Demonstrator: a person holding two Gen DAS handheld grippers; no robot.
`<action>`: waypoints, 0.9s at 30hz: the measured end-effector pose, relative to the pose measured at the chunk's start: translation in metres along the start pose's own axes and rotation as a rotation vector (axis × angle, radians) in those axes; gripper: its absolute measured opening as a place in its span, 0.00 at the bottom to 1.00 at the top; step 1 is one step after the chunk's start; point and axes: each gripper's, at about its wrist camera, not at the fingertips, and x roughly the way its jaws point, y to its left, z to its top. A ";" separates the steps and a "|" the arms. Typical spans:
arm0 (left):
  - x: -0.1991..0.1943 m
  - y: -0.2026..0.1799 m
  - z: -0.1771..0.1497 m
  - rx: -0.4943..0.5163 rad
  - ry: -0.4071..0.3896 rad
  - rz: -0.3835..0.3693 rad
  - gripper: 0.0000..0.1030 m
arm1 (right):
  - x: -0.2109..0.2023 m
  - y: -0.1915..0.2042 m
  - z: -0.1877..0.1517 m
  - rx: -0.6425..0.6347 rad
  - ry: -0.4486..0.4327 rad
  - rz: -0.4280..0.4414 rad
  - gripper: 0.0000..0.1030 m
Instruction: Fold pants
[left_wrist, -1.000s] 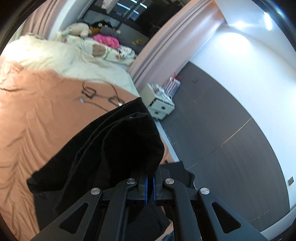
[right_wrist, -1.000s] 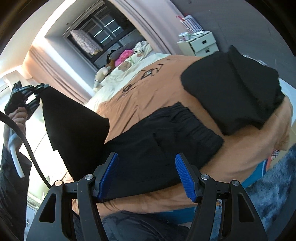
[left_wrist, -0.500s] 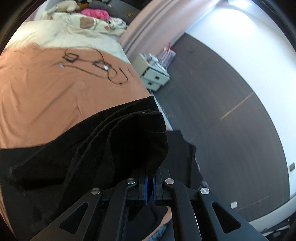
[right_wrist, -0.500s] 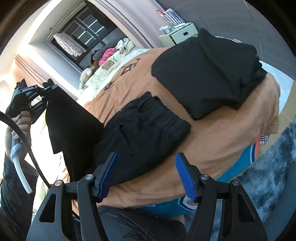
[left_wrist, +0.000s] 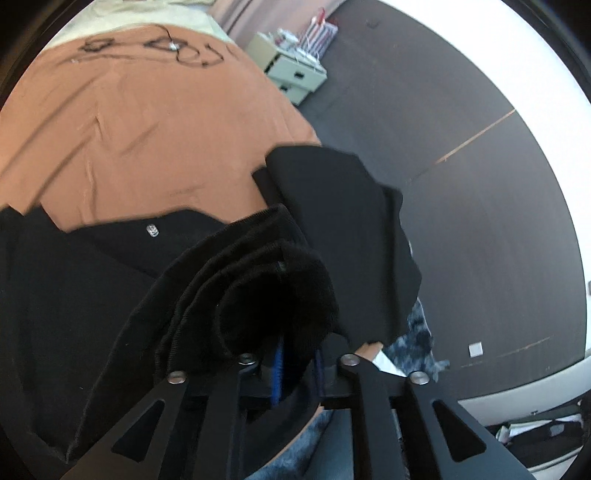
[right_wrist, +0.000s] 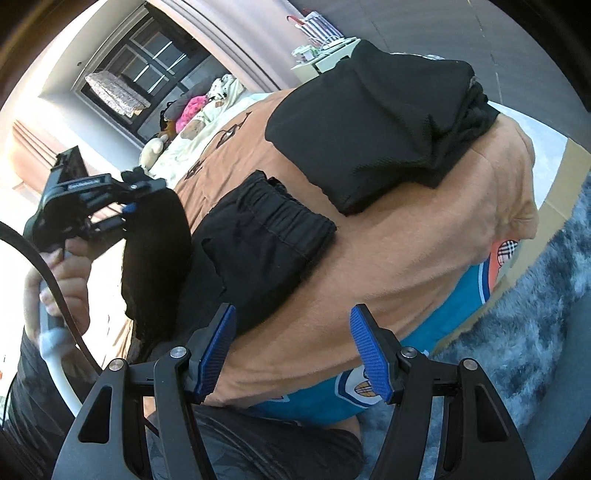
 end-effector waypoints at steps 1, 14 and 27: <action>0.005 -0.001 -0.005 0.002 0.012 -0.006 0.19 | -0.001 0.001 -0.001 0.001 0.001 -0.001 0.61; -0.062 0.014 -0.030 0.120 0.053 -0.029 0.78 | -0.008 0.025 -0.004 -0.056 0.004 -0.005 0.61; -0.209 0.130 -0.056 0.032 -0.117 0.170 0.78 | 0.022 0.070 0.012 -0.240 0.028 -0.068 0.61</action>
